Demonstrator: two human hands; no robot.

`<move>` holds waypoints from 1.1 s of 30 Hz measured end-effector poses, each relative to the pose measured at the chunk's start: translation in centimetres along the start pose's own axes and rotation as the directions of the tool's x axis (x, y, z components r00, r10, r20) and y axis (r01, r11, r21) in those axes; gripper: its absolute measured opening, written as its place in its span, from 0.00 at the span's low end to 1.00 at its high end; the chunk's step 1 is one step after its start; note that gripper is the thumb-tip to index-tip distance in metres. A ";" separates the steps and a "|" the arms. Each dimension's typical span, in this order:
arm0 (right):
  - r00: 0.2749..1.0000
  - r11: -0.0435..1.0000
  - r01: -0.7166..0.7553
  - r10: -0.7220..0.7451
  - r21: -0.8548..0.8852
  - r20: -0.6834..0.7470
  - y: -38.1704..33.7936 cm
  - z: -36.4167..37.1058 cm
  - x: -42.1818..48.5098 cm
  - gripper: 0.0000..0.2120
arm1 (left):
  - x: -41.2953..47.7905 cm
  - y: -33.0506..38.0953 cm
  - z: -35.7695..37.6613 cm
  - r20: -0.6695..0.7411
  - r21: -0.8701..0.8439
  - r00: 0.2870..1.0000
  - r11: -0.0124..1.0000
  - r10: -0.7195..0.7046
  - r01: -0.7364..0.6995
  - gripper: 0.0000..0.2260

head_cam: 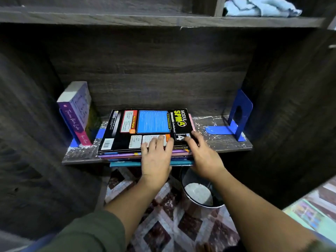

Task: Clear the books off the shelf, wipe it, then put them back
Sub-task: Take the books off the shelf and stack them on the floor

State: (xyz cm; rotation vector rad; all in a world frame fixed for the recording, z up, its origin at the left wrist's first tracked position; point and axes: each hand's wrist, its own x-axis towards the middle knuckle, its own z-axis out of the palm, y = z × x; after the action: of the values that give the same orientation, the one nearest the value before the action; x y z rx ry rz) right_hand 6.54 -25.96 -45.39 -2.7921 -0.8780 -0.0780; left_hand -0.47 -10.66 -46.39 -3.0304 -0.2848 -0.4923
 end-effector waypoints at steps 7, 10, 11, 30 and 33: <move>0.997 0.993 -0.068 0.070 -0.092 0.024 -0.4 0.5 -0.6 0.52 | -0.3 0.0 0.0 0.077 0.086 0.995 0.994 0.056 -0.062 0.44; 0.996 0.957 -0.086 0.079 -0.278 -0.038 -0.9 0.6 -0.6 0.51 | -0.5 -1.4 -0.5 0.153 0.125 0.983 0.985 0.100 -0.119 0.51; 0.995 0.944 -0.089 0.071 -0.318 -0.069 -1.3 0.5 -0.6 0.49 | -0.6 -2.0 -0.8 0.183 0.137 0.977 0.981 0.107 -0.133 0.53; 0.998 0.940 0.064 -0.053 -0.336 0.042 -3.4 0.8 1.8 0.55 | -0.2 -8.1 -1.5 0.239 0.122 0.971 0.992 0.012 -0.042 0.49; 0.997 0.971 0.073 -0.071 -0.228 0.021 -3.6 -0.5 2.3 0.50 | 1.3 -8.5 -3.1 0.302 0.010 0.953 0.999 0.033 -0.038 0.49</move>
State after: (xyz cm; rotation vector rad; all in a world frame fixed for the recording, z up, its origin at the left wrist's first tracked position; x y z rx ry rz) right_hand 6.36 -21.90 -43.99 -2.9733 -1.0343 -0.1845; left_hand -1.82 -2.37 -42.80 -3.0815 -0.2455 -0.0198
